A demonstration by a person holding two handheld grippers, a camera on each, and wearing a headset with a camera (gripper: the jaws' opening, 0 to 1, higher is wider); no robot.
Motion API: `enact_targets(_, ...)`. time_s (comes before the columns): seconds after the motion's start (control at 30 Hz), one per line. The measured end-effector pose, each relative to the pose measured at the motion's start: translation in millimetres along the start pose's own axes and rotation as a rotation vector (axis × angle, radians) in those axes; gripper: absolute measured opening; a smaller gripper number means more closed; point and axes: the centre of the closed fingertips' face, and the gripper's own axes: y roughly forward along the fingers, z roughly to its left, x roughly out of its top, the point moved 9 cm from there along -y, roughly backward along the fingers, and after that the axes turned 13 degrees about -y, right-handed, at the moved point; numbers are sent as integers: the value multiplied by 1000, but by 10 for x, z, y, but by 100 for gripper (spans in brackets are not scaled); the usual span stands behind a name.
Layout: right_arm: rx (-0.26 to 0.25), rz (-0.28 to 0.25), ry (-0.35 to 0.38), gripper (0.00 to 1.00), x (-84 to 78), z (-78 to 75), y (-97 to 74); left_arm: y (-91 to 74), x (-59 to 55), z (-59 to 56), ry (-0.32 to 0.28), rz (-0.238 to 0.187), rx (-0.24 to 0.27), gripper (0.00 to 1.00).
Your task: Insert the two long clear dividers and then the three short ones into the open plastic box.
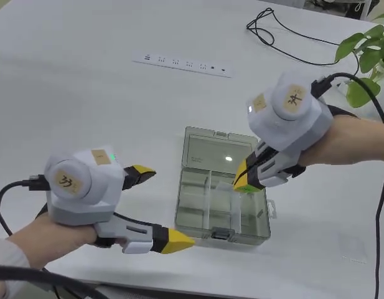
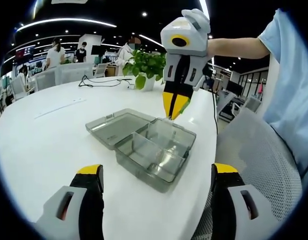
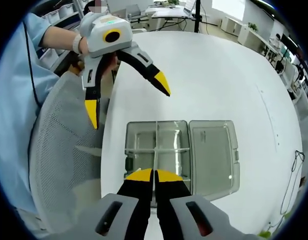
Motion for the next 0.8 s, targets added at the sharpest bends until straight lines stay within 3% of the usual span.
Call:
enact_targets(0.5,-25,-44,-16,2,-78,19,-15,47,-19,-45,-3,7,-15,89)
enact_targets(0.8,-22,-48,-39,2,-30,46,28,39,-23,-48,-4,6,-14,88)
